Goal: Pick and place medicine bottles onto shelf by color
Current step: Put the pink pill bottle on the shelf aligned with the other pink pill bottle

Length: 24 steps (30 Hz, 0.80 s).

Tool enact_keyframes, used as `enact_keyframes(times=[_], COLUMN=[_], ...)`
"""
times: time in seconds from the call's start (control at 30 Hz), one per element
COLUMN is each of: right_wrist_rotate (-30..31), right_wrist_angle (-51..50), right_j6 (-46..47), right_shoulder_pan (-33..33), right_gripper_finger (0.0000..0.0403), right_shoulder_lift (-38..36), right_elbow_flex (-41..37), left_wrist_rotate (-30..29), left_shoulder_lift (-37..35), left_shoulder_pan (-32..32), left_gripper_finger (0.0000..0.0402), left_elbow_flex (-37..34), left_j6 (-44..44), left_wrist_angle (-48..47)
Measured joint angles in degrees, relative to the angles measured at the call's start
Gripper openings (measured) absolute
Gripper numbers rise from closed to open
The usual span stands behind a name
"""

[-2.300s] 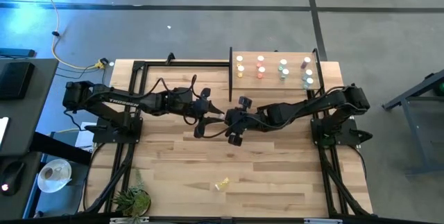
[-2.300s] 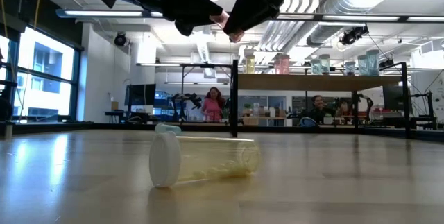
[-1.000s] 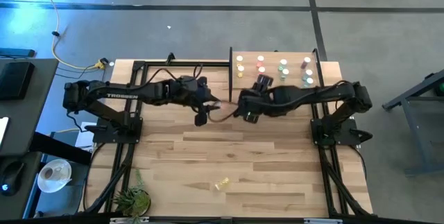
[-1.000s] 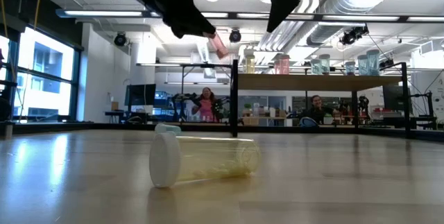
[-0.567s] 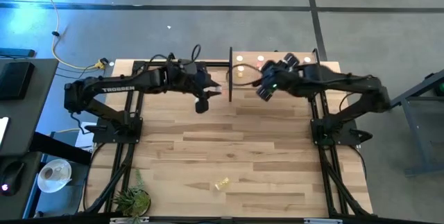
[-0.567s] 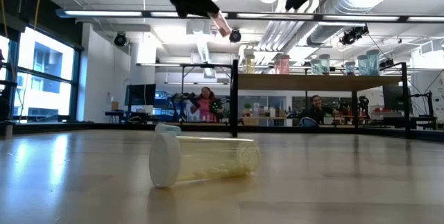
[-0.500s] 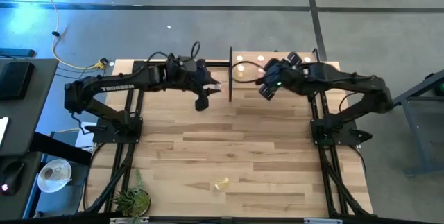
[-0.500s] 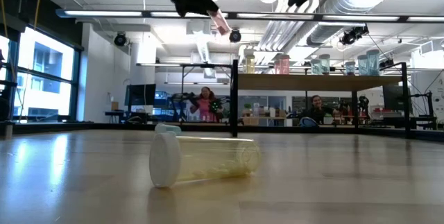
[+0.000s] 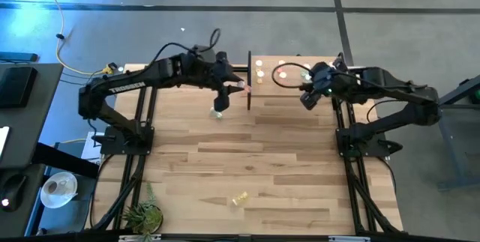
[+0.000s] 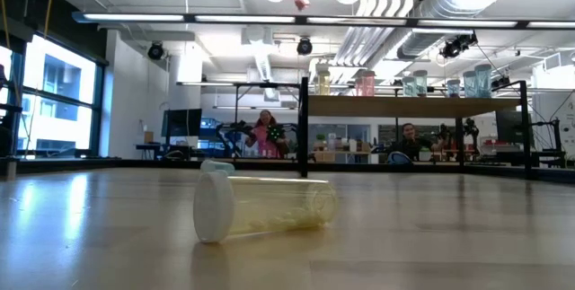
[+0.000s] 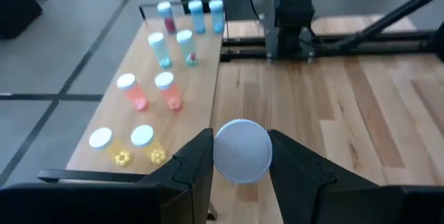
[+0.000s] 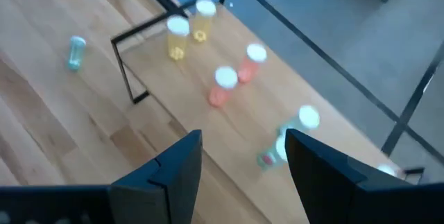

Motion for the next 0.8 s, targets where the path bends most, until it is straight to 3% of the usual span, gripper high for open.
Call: enact_keyframes(times=[0.17,0.4,0.67,0.8], right_wrist_rotate=[0.0,-4.3,-4.0,-4.4], right_wrist_angle=[3.9,10.5,12.8,13.5], right_j6=[2.0,-1.9,-3.2,-4.7], right_shoulder_pan=[1.1,1.1,1.1,1.1], right_gripper_finger=[0.0197,0.0197,0.0197,0.0197], right_shoulder_lift=[-5.3,-11.0,-14.4,-14.2], right_elbow_flex=[-7.5,-15.0,-20.5,-21.0], left_wrist_rotate=[0.0,0.0,0.7,4.0], left_shoulder_lift=[6.5,14.6,23.3,26.7], left_shoulder_pan=[0.0,-0.1,-0.8,-1.7], left_gripper_finger=[0.0113,0.0113,0.0113,0.0113], left_elbow_flex=[7.0,14.2,23.2,26.9], left_j6=[2.1,3.9,6.6,6.7], left_wrist_angle=[-5.1,-7.5,-9.1,-11.7])
